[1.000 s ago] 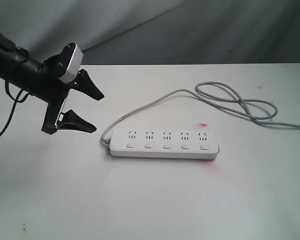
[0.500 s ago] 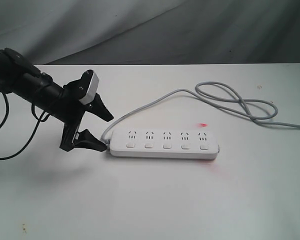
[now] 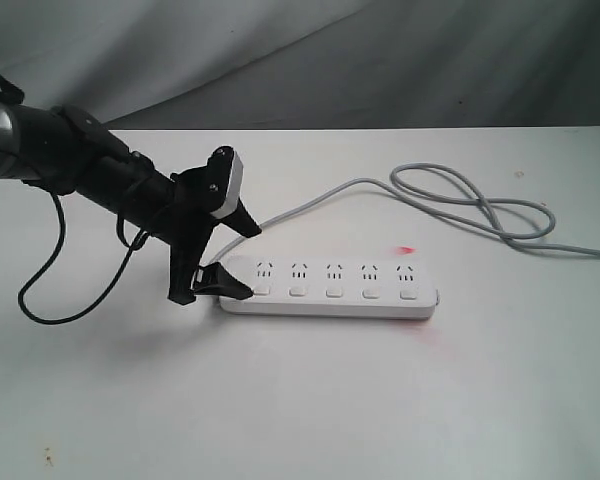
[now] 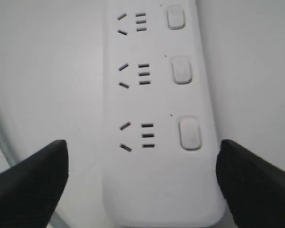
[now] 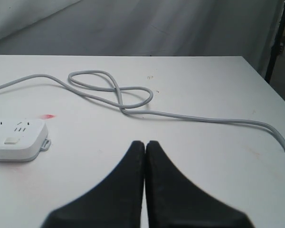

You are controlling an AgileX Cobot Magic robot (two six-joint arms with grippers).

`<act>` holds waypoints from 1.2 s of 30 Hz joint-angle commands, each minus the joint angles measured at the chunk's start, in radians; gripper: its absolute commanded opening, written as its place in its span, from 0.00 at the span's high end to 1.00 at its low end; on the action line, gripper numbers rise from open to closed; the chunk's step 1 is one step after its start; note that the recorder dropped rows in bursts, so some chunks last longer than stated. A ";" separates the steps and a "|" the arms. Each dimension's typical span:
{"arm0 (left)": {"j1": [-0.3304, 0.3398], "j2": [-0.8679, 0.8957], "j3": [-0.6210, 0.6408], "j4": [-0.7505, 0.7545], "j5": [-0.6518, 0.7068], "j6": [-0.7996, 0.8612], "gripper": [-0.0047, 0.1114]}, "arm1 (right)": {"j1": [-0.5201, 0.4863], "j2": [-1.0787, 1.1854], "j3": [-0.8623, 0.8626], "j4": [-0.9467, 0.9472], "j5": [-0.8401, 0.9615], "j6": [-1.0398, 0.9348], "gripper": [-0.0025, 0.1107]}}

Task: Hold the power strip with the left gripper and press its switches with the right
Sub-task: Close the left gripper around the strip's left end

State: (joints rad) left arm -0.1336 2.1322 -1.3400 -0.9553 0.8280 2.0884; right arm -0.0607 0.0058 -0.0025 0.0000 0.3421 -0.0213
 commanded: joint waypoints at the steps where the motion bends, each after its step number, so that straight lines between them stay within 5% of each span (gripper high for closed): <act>1: -0.006 -0.001 -0.004 -0.032 -0.065 0.005 0.27 | 0.002 -0.006 0.003 -0.006 -0.002 0.000 0.98; 11: -0.006 0.033 -0.004 0.006 -0.026 -0.010 0.43 | 0.002 -0.006 0.003 -0.006 -0.002 0.000 0.98; 22: -0.006 -0.002 -0.004 0.076 0.085 -0.010 0.44 | 0.002 -0.006 0.003 -0.006 -0.002 0.000 0.98; 30: -0.006 -0.002 -0.004 0.060 0.085 -0.006 0.14 | 0.002 -0.006 0.003 -0.006 -0.002 0.000 0.98; 36: -0.006 -0.002 -0.004 0.060 0.082 -0.006 0.10 | 0.002 -0.006 0.003 -0.006 -0.002 0.000 0.98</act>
State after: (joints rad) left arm -0.1336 2.1410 -1.3424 -0.8818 0.9048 2.0820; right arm -0.0607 0.0058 -0.0025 0.0000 0.3421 -0.0213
